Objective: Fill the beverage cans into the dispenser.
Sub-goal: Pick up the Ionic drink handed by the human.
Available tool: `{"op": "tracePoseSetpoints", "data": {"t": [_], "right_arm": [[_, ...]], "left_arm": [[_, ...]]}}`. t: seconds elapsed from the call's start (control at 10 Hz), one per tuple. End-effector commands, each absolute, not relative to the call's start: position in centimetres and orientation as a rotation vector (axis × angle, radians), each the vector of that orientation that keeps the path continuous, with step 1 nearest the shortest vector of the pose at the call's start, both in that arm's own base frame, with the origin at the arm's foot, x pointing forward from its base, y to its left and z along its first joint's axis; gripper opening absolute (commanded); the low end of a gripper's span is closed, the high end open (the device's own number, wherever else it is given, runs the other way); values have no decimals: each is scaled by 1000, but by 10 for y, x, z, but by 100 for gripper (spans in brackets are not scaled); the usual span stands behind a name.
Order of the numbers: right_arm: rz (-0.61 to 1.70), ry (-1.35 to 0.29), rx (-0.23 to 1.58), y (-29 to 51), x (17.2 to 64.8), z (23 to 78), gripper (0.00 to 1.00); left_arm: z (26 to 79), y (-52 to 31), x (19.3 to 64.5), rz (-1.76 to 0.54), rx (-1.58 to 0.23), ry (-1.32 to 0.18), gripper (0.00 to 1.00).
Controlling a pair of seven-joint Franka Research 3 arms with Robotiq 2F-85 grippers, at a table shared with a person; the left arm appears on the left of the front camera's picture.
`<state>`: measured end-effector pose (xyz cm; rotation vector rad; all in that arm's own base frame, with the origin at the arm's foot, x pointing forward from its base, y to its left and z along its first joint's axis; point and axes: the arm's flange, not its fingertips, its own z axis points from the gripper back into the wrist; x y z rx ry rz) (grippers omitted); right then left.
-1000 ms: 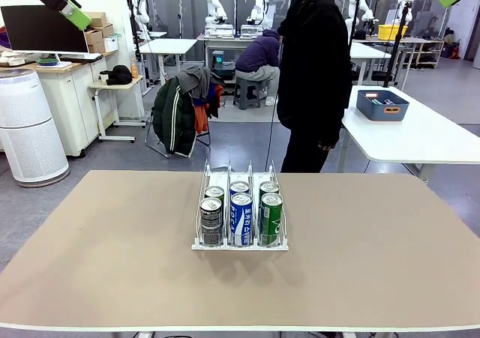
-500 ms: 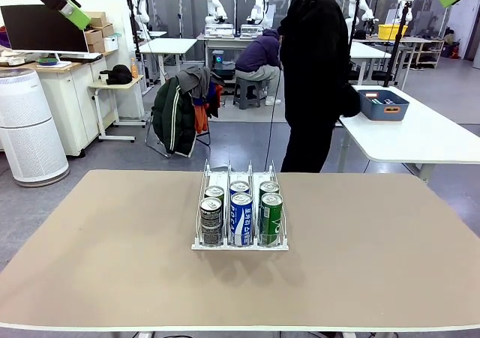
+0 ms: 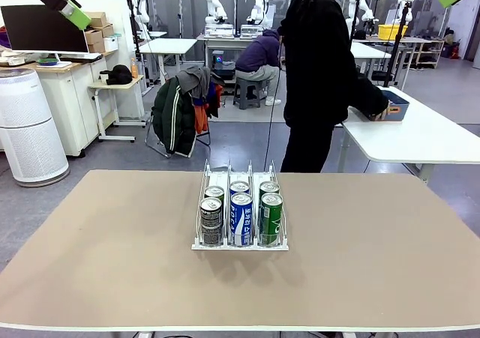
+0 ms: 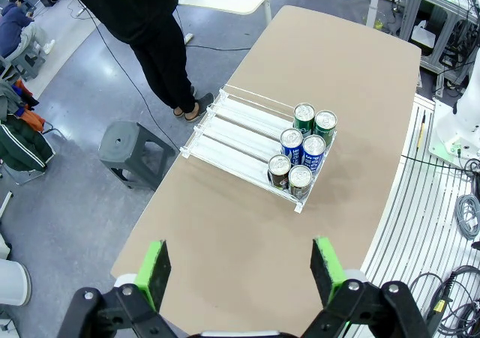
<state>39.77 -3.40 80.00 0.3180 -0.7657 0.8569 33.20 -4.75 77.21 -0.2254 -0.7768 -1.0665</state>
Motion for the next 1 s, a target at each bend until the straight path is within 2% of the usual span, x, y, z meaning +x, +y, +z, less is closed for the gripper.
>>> {"op": "tracePoseSetpoints", "data": {"t": [0.0,0.9], "right_arm": [[858,-764,316,-34,397,800,100],[858,-764,316,-34,397,800,100]], "left_arm": [[772,-48,331,-1061,-234,-769,100],[772,-48,331,-1061,-234,-769,100]]}}
